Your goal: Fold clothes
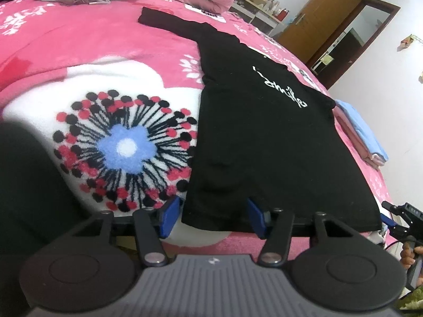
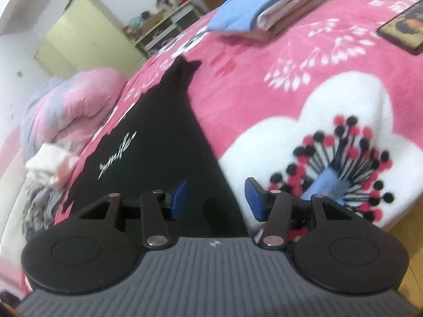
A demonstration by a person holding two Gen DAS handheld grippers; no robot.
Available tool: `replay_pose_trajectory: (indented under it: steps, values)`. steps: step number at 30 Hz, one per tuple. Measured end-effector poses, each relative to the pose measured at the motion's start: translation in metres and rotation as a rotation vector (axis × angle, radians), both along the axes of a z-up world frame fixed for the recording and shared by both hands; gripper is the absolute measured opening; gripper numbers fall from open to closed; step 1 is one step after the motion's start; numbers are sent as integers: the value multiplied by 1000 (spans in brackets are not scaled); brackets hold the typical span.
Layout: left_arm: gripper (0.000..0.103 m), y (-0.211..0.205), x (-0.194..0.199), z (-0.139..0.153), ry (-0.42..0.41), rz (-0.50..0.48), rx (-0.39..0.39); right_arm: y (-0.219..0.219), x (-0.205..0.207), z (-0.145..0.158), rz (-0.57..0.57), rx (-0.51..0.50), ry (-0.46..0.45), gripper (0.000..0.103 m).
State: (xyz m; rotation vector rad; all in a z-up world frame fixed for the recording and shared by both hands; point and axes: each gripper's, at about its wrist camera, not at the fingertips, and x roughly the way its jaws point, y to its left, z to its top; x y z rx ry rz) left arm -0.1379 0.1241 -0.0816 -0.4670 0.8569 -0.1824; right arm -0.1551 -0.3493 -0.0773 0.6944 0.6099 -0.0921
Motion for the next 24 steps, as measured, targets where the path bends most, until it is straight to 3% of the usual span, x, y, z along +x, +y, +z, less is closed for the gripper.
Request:
replay_pose_trajectory:
  steps: [3, 5, 6, 7, 8, 9, 14, 17, 20, 24]
  values:
    - [40, -3, 1, 0, 10, 18, 24, 6, 2, -2, 41, -56, -1, 47]
    - [26, -6, 1, 0, 15, 28, 45, 11, 1, -1, 88, -97, 7, 40]
    - [21, -6, 0, 1, 17, 36, 44, 14, 1, 1, 114, -122, 13, 30]
    - [8, -6, 0, 3, 19, 42, 34, 20, -2, 4, 134, -153, 18, 17]
    - [6, -5, -1, 5, 22, 49, 24, 25, -1, 3, 149, -189, 27, 10]
    - [6, -5, -2, 7, 24, 55, 13, 29, -2, 4, 160, -227, 33, 2]
    - [5, 4, -7, 18, 69, 46, -40, 27, -21, 35, 139, -259, -71, 1]
    - [5, 9, -11, 25, 98, 37, -72, 19, -23, 32, 135, -231, -52, 1]
    - [5, 17, -12, 33, 90, 47, -161, 17, -19, 24, 134, -195, -16, 1]
    - [5, 23, -11, 37, 95, 47, -165, 13, -27, 39, 122, -176, -74, 1]
